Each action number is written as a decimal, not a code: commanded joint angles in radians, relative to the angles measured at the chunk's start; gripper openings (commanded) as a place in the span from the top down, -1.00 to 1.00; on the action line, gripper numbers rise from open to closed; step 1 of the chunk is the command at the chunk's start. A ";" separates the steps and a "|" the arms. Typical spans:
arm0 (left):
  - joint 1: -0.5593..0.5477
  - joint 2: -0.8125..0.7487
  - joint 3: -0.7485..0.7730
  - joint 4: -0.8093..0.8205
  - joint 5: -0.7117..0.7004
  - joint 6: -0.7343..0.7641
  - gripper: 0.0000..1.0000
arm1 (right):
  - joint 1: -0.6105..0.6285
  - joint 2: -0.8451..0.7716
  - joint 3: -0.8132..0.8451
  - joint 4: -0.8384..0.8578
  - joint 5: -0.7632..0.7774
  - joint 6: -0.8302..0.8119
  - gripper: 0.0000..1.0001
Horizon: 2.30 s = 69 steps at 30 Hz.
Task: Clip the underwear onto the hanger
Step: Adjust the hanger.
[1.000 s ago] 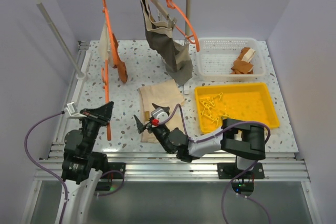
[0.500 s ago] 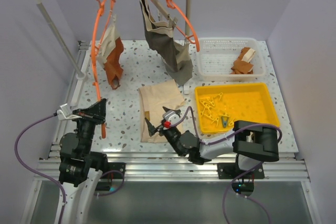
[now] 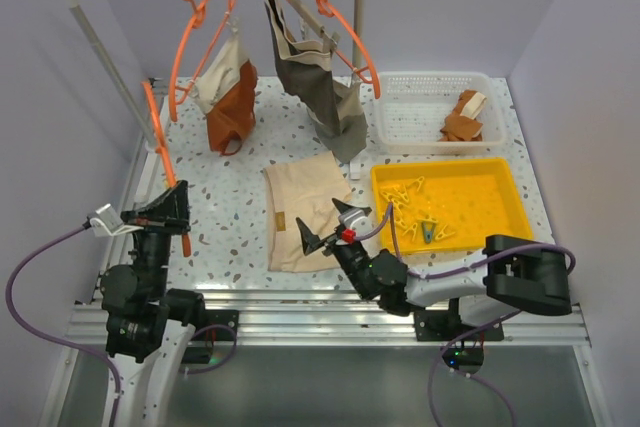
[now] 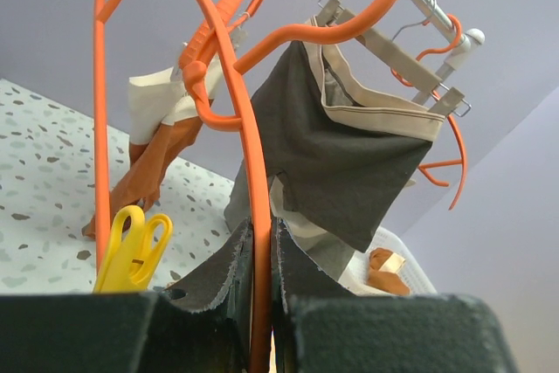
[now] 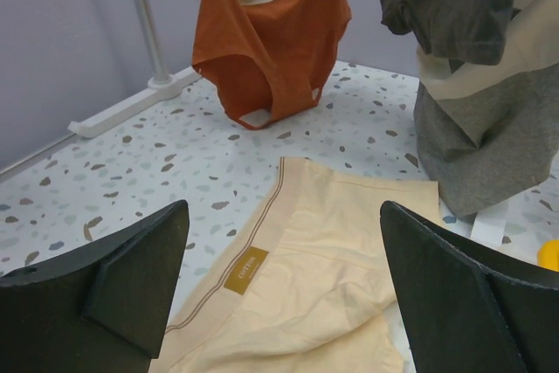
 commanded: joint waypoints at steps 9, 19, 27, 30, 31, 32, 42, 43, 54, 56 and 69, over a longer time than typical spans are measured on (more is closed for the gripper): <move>-0.004 -0.146 0.150 0.099 0.263 0.070 1.00 | -0.063 -0.229 0.069 -0.234 -0.162 0.067 -0.87; -0.004 -0.146 0.142 0.278 0.523 -0.106 1.00 | -0.195 -0.364 0.182 -0.544 -0.517 0.201 -0.85; -0.004 -0.124 -0.008 0.712 0.731 -0.408 1.00 | -0.242 -0.438 0.259 -0.577 -0.799 0.260 -0.80; -0.004 -0.094 -0.074 0.890 0.777 -0.535 1.00 | -0.294 -0.459 0.274 -0.534 -0.893 0.311 -0.76; -0.003 -0.085 -0.089 0.917 0.786 -0.569 1.00 | -0.307 -0.461 0.277 -0.521 -0.947 0.323 -0.73; -0.004 -0.083 -0.093 0.937 0.787 -0.582 1.00 | -0.319 -0.456 0.285 -0.506 -0.974 0.352 -0.72; -0.004 0.012 -0.229 1.351 0.795 -0.869 1.00 | -0.456 -0.306 0.383 -0.175 -1.256 0.602 -0.61; -0.004 0.014 -0.228 1.353 0.797 -0.873 1.00 | -0.459 -0.280 0.392 -0.156 -1.270 0.615 -0.60; -0.004 0.043 -0.271 1.441 0.775 -0.947 1.00 | -0.460 -0.185 0.489 -0.024 -1.388 0.716 -0.60; -0.004 0.064 -0.292 1.498 0.768 -0.977 1.00 | -0.462 -0.180 0.503 -0.023 -1.407 0.724 -0.60; -0.004 0.144 -0.323 1.606 0.761 -1.042 1.00 | -0.459 -0.105 0.586 0.035 -1.523 0.793 -0.58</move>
